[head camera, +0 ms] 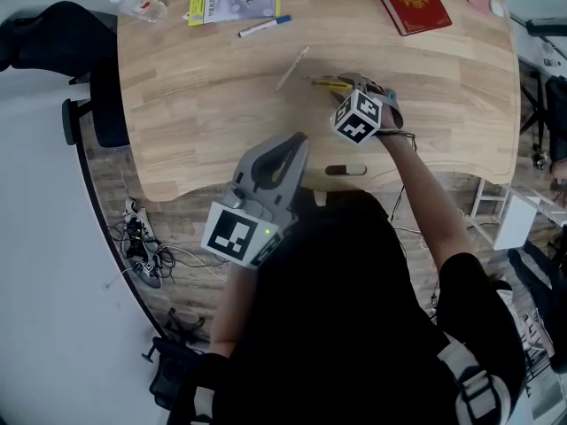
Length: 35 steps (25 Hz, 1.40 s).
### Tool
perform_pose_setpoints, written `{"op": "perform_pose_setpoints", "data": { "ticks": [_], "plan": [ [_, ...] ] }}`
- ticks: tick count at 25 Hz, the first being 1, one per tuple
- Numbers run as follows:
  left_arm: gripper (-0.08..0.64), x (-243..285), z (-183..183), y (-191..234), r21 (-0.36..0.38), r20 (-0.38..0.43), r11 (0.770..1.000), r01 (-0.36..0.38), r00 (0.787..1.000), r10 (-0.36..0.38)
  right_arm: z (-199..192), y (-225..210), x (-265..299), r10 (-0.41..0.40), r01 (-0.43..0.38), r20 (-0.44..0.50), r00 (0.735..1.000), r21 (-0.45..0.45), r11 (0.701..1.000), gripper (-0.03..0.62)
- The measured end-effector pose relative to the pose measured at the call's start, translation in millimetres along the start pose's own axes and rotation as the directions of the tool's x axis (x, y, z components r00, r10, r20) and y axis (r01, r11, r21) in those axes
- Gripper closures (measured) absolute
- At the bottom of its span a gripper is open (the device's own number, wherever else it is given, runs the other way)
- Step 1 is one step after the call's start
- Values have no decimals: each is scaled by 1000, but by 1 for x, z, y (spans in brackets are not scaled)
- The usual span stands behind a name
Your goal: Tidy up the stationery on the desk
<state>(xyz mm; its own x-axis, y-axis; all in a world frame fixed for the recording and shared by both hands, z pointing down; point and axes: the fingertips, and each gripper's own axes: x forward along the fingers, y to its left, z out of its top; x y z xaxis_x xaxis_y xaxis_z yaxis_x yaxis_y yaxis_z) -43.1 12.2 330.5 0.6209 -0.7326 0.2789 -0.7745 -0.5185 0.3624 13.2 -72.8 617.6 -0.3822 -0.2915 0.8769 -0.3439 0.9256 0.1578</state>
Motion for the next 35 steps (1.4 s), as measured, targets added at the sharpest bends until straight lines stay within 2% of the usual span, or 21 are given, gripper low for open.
{"op": "perform_pose_setpoints", "data": {
  "ticks": [12,21,23,31,35],
  "plan": [
    [518,-10,-9,22,-22,-43,1000,2,999,-3,1,14,33,55,-54,-57,997,17,998,450],
    [518,-11,-3,34,-52,-25,999,0,1000,-1,5,16,36,86,-81,-60,994,83,993,493],
    [518,-13,-4,36,-41,-31,999,-1,1000,0,5,18,36,81,-76,-57,995,88,993,514],
    [518,-14,-7,29,-22,-32,1000,13,999,-14,3,17,32,37,-30,-52,998,129,991,515],
    [518,-13,-4,25,-16,-26,1000,27,999,-28,7,13,18,-5,10,-24,1000,204,979,515]
  ]
}}
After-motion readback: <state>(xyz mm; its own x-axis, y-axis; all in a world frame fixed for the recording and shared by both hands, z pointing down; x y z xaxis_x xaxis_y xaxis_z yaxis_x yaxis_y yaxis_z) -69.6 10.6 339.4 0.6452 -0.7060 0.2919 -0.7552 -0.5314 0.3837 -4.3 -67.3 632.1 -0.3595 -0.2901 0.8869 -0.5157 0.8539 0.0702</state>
